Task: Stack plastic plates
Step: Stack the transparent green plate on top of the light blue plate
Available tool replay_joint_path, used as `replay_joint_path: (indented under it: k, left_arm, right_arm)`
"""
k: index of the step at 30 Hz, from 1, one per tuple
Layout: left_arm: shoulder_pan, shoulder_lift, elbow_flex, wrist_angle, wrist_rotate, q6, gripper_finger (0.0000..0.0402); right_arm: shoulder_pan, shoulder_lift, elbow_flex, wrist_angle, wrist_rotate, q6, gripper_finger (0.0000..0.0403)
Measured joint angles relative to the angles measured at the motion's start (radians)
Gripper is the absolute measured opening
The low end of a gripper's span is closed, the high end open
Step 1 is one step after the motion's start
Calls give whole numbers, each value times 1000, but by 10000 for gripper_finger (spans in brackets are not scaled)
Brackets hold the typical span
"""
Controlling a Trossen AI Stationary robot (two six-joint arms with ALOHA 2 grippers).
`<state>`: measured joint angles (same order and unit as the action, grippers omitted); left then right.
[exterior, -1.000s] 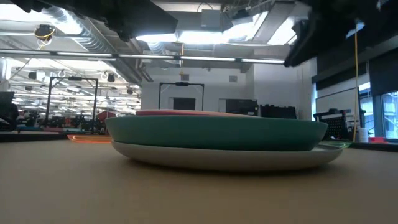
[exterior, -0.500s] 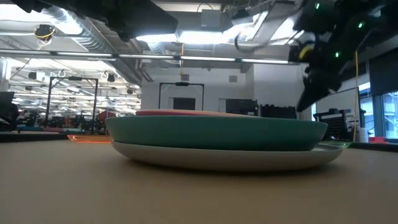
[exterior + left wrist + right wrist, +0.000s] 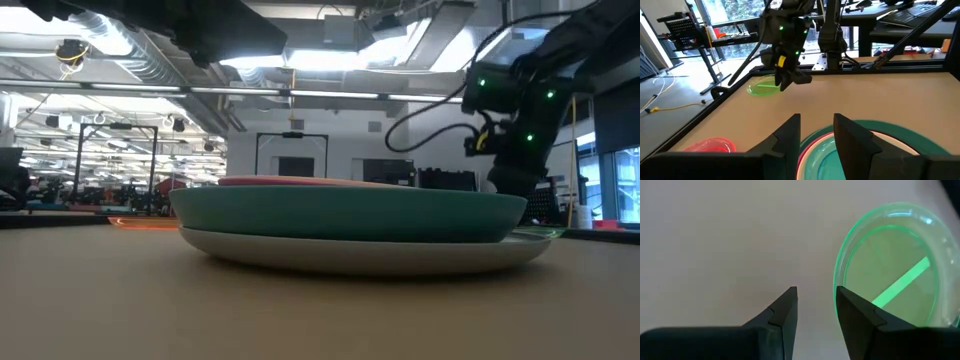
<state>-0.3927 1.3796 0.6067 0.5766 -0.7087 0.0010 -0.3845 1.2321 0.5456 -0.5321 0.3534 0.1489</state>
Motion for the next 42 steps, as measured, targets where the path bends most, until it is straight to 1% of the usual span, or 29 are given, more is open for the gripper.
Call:
replay_joint_path:
  k: [14, 17, 23, 24, 26, 29, 32, 34, 37, 42]
  left_arm:
    - [0, 0, 0, -1, 0, 1, 110]
    - [0, 0, 0, -5, 0, 1, 110]
    - [0, 0, 0, -9, 0, 1, 110]
    - [0, 0, 0, -9, 0, 1, 110]
    - [0, 0, 0, -9, 0, 1, 110]
    - [0, 0, 0, -9, 0, 1, 110]
    - [0, 0, 0, -9, 0, 1, 110]
    - [0, 0, 0, -9, 0, 1, 110]
    - [0, 0, 0, -10, 0, 1, 110]
    - [0, 0, 0, -10, 0, 2, 110]
  right_arm:
    - [-134, 161, 2, 116, -19, -72, 123]
    - [-141, 179, 4, 116, -39, -76, 99]
    - [-138, 184, 3, 123, -40, -107, 18]
    - [-138, 184, 3, 124, -41, -112, 10]
    - [-138, 184, 2, 124, -40, -130, 8]
    - [-137, 184, 2, 129, -40, -132, 19]
    - [-108, 183, 2, 134, -34, -132, 20]
    - [-72, 182, 4, 133, -21, -139, 13]
    - [-3, 184, 16, 138, -8, -153, 3]
    - [115, 184, 50, 139, -14, -154, 3]
